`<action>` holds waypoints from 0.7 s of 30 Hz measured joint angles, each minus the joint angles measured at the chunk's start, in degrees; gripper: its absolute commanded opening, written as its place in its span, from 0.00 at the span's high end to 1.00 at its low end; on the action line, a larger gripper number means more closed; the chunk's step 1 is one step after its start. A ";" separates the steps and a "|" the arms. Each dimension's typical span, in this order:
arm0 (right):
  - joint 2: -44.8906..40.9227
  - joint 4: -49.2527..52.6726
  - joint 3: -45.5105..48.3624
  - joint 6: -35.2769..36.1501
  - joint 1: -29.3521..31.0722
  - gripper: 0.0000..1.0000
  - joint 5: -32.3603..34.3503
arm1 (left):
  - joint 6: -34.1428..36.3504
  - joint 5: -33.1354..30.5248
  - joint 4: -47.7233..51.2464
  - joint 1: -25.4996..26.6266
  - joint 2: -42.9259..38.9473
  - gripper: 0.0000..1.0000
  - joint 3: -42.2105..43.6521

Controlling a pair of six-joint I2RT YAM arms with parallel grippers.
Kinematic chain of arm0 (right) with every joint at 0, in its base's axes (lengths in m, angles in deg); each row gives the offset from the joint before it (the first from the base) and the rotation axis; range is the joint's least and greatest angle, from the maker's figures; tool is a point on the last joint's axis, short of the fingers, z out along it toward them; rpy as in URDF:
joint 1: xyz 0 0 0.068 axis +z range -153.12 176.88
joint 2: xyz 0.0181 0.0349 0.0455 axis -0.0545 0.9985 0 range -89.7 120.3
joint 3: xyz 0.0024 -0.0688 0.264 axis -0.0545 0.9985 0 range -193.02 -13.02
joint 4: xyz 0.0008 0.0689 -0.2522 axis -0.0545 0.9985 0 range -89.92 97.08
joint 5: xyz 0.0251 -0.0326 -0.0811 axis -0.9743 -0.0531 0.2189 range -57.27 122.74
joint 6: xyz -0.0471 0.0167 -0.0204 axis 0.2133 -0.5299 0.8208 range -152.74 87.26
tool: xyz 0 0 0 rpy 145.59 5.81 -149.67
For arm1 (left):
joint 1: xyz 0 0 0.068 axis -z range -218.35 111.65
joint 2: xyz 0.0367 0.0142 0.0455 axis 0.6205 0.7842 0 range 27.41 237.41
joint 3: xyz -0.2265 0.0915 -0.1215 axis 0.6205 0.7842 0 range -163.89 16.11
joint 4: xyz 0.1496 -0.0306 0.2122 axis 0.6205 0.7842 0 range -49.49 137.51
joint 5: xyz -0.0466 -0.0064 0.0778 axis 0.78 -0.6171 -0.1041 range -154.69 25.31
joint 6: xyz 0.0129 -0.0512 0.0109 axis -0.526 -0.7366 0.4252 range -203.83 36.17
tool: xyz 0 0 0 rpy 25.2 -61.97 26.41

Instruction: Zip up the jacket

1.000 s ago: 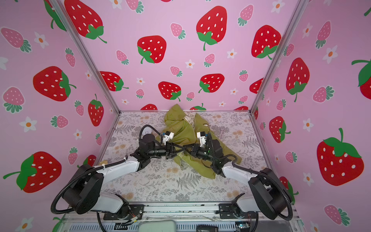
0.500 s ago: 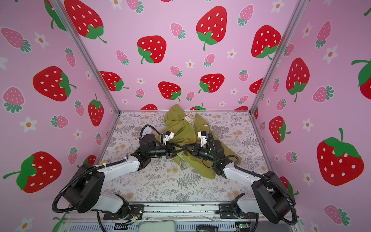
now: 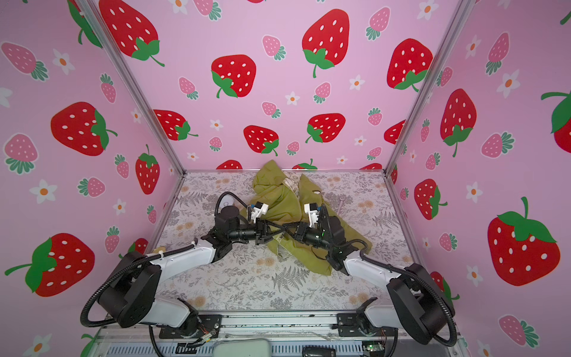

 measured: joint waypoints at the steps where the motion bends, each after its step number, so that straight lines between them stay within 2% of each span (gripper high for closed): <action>1: 0.00 0.02 0.02 0.02 0.00 0.68 0.02 | 0.00 0.00 -0.02 0.00 0.07 0.70 -0.02; 7: -0.37 0.46 0.63 0.15 0.00 0.65 0.44 | 0.17 0.09 -0.02 0.00 0.20 0.74 -0.13; 15: -1.07 1.09 0.83 0.13 0.00 0.74 0.68 | 0.20 0.07 0.00 0.00 0.20 0.74 -0.20; 21: -2.45 1.11 1.86 0.02 0.00 0.76 0.87 | 0.17 0.04 0.00 0.00 0.28 0.74 -0.20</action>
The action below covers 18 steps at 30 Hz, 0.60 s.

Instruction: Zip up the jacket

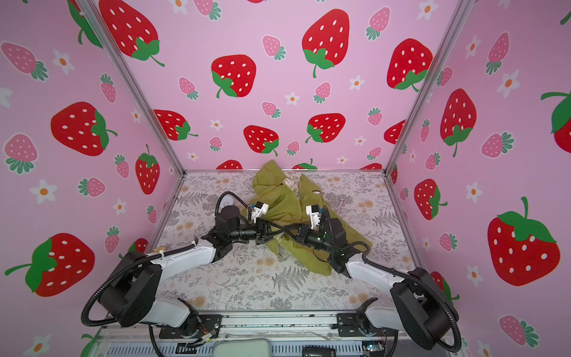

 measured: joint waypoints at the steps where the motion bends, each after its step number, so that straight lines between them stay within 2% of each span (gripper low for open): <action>1: -0.09 0.00 0.02 0.00 0.00 0.76 0.00 | 0.00 0.00 -0.02 0.00 0.00 0.74 0.00; 18: 0.11 -1.92 1.16 -1.53 0.00 0.84 -0.11 | -0.02 0.00 -0.15 0.00 0.72 0.75 0.00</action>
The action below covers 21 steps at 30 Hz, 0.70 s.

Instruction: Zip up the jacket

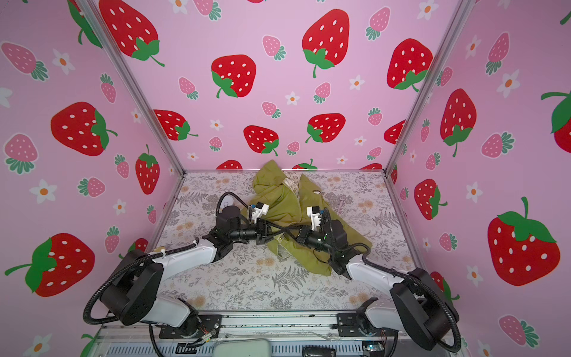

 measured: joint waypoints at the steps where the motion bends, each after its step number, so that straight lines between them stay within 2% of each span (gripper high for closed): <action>1: 0.00 -0.11 0.02 -0.02 0.00 0.84 0.00 | -0.02 0.00 -0.02 0.00 0.00 0.75 0.00; 21: 0.09 -1.18 0.48 -0.52 0.00 0.88 -0.17 | -0.79 0.00 -1.27 0.00 0.79 0.77 -0.31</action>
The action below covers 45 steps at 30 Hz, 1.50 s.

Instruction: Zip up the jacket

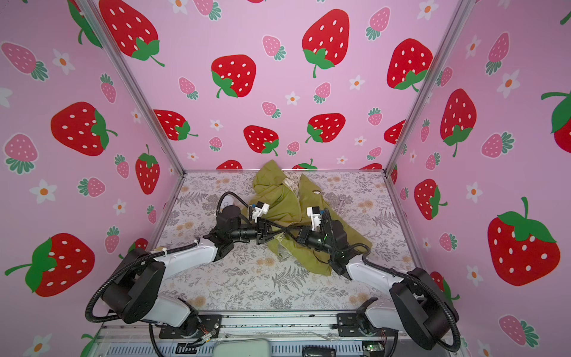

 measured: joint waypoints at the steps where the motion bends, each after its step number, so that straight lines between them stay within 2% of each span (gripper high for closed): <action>1: 0.00 -0.07 0.02 -0.02 0.00 0.88 0.02 | -0.04 0.00 -0.07 0.00 0.00 0.77 0.00; 12: 0.00 -0.90 0.17 -0.66 -0.02 0.92 0.17 | -1.44 -0.17 -1.25 0.00 0.39 0.84 0.00; 16: 0.00 -1.16 0.17 -0.83 -0.04 0.98 0.39 | -1.79 -0.20 -1.57 0.00 0.79 0.85 0.00; 26: -0.17 -1.14 0.28 -0.92 0.00 1.00 1.01 | -2.47 -0.94 -1.97 0.02 0.92 0.82 0.00; 34: -5.01 3.56 0.98 -0.17 0.00 1.00 4.68 | -5.05 -3.54 -5.53 0.13 0.92 0.79 0.33; 38: -5.66 4.90 0.98 0.55 0.00 1.00 5.60 | -6.69 -4.79 -7.34 0.17 1.03 0.89 1.09; 45: -5.22 5.18 0.98 0.61 0.02 1.00 5.68 | -7.96 -6.58 -8.35 0.39 1.07 0.97 1.95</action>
